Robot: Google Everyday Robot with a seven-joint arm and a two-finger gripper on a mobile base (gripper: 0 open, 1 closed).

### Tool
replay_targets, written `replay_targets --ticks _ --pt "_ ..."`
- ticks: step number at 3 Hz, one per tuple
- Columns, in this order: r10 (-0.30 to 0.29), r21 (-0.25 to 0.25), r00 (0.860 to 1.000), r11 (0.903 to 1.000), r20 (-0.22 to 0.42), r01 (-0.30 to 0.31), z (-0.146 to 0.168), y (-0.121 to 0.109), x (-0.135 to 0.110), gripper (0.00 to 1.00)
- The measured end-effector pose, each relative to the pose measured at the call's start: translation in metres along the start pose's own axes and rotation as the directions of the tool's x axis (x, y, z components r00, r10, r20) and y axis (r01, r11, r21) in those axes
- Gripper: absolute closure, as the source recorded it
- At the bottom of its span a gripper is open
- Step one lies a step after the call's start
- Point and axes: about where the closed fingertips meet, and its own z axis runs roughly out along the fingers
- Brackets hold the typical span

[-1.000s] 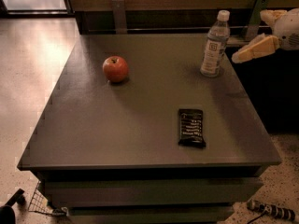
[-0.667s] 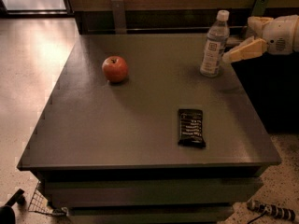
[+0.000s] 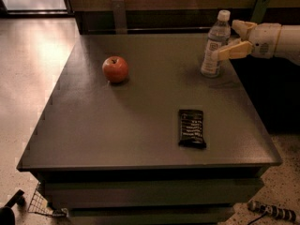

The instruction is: Pick blue plastic bottle

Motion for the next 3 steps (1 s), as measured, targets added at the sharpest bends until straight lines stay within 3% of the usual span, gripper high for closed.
replay_targets --ticks 1,3 --pt "-0.001 -0.005 1.000 1.0000 -0.005 0.001 0.0033 0.0017 -0.0001 0.32" --pt "0.000 -0.015 1.000 0.9999 -0.003 0.000 0.0094 0.0038 -0.0002 0.79"
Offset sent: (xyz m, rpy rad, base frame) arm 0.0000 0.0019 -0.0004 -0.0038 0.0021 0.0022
